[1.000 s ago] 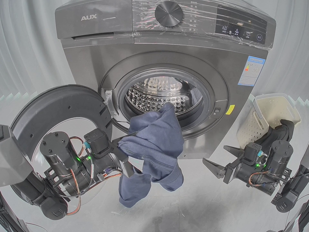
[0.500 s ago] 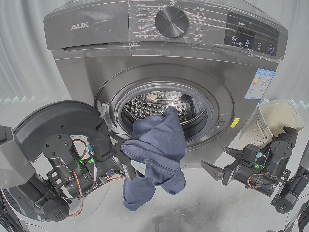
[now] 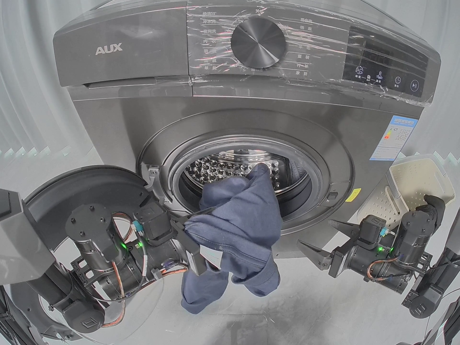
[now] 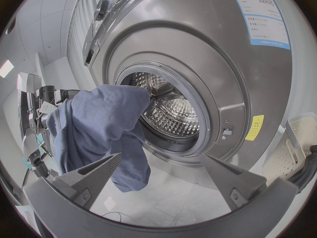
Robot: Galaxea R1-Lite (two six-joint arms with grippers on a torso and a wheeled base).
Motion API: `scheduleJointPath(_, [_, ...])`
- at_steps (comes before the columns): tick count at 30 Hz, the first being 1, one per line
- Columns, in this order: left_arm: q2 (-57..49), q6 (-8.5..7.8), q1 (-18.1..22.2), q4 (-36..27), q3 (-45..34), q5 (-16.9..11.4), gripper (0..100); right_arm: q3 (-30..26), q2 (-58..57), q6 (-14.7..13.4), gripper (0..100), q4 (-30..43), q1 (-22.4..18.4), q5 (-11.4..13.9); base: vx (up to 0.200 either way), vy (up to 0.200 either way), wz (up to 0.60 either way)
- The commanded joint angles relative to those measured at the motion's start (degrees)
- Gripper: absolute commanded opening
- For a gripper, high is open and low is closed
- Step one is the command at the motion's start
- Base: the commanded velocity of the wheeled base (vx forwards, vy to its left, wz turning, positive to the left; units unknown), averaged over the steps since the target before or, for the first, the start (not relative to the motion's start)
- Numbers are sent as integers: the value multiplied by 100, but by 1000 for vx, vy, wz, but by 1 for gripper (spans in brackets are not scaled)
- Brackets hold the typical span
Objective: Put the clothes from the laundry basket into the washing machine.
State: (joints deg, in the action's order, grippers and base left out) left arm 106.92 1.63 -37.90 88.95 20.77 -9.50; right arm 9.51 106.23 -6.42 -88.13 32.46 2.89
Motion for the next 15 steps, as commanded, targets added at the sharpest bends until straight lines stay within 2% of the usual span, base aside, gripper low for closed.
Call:
scheduleJointPath(1, [-75,39,-306,17,-161,-8,0,16,3,1,100,-3,67,1,0,0,0])
scheduleJointPath(2, [-119,100,-473,8,-240,-17,0,7,-14,1,100,-3,111,10,0,0,0])
scheduleJointPath(4, [-66,100,-587,8,-214,-26,0,7,-50,-8,100,-12,225,19,0,0,0])
scheduleJointPath(10, [470,92,-525,-1,357,-105,0,-90,-208,1,100,-3,551,27,0,0,0])
scheduleJointPath(12, [593,48,-473,-1,533,-167,0,-125,-243,1,100,-3,621,27,0,0,0])
scheduleJointPath(14, [795,109,-429,-1,735,-237,0,-160,-252,1,100,-3,630,27,0,0,0])
scheduleJointPath(15, [909,83,-341,-10,902,-219,0,-160,-261,1,100,-3,630,27,0,0,0])
